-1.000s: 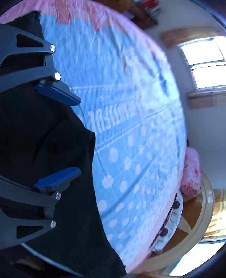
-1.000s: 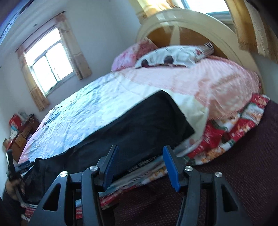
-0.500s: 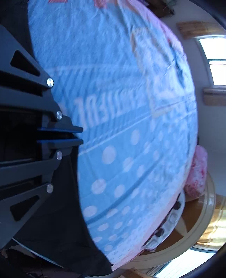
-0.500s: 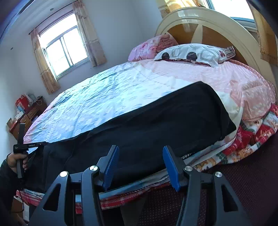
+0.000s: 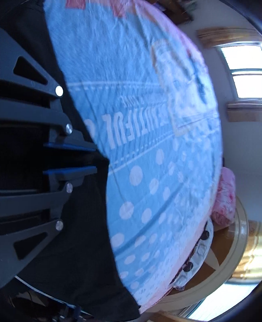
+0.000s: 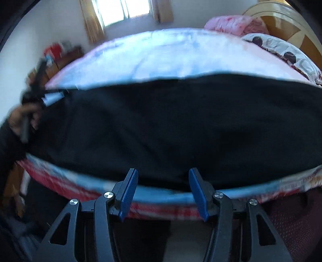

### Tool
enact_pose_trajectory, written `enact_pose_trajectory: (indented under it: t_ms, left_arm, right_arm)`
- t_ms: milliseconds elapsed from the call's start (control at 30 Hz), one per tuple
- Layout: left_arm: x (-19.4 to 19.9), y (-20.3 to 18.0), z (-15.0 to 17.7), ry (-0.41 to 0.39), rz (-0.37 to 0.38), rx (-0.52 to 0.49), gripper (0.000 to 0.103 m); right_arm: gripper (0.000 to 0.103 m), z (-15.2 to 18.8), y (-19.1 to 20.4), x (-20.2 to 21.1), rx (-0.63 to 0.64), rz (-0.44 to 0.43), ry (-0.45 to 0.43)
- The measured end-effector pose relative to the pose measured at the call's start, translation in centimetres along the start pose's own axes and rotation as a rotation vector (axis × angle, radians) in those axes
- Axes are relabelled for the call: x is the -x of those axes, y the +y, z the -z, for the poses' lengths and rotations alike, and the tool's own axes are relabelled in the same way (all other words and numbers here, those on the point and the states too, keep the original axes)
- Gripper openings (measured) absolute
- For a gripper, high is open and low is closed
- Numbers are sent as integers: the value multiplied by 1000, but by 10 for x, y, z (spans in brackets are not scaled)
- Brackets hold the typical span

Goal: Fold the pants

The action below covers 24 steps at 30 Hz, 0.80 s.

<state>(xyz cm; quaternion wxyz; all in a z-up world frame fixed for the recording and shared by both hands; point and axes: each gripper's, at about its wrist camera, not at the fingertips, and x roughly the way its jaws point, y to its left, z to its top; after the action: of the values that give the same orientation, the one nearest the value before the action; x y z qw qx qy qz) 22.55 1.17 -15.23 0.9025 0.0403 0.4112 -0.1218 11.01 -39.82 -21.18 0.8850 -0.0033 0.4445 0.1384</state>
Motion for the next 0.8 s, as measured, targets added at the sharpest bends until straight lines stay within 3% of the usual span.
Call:
enact_pose_trajectory:
  t_ms: [33,100,167,267,333,400,500,633,800]
  left_arm:
    - [6,-4,4,-13,-9,-13,28]
    - [22,-17,19,-47,-16,-27,49]
    - [35,-34,36,-75,-11,-49,56]
    - [40,-56,64,-58,15,-71,58]
    - [30,-66,82,-13,14,-69,64]
    - [27,-75,91,-36,-21,-111,67]
    - [33,-80,87,-38,-37,-110,67]
    - [40,-101,62,-88,27,-116,67]
    - [34,-163,36,-89,186,-194,70]
  right_arm:
    - [55,-1,3,5,5,5,-18]
    - [55,-4,10,14,20,-14,-57]
    - [55,-6,23,17,47,-54,-97]
    - [55,-10,50,8,100,-102,-116]
    - [55,-11,64,-10,113,-123,-79]
    - [55,-5,70,-36,110,-98,5]
    - [55,-4,72,-29,148,-95,-26]
    - [55,-8,26,16,16,-122,-105]
    - [55,12,-79,71,-306,-62,-172]
